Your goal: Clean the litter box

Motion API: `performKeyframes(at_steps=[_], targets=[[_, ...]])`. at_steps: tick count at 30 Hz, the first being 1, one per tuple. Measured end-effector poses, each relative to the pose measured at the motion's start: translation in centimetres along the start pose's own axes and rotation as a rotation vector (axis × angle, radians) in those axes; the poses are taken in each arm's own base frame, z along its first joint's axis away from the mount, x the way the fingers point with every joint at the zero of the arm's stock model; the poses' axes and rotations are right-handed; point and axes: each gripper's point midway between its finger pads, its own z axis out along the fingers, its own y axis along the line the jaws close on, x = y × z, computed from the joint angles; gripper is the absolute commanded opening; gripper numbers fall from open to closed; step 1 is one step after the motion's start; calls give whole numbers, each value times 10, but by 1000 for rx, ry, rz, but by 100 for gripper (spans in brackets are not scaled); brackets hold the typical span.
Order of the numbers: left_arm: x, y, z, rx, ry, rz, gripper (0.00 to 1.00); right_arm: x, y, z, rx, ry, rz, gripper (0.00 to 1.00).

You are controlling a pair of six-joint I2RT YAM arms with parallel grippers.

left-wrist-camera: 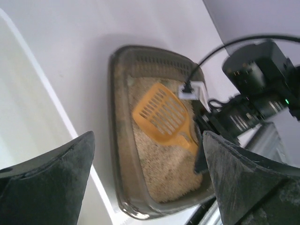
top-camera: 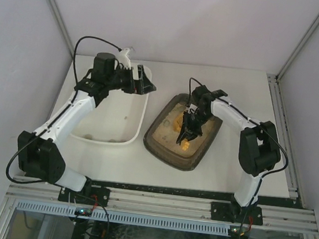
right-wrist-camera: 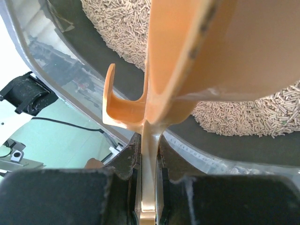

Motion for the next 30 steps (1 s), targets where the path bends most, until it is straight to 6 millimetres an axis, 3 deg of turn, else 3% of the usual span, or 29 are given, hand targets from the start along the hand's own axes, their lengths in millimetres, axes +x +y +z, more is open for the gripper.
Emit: performKeyframes(at_steps=[3,6,13,21,30], targets=[[13,-1,-2,79,38,-80,100,-6,5,-2,-2,3,-13,0],[7,4,-9,111,28,-117,100,-7,8,0,-14,20,-13,0],[0,16,-38,63,43,-85,100,0,6,9,-5,68,2,0],[7,22,-67,-16,86,-29,100,3,7,14,10,85,-8,0],[5,39,-91,-86,68,-15,100,-13,21,33,15,109,-31,0]])
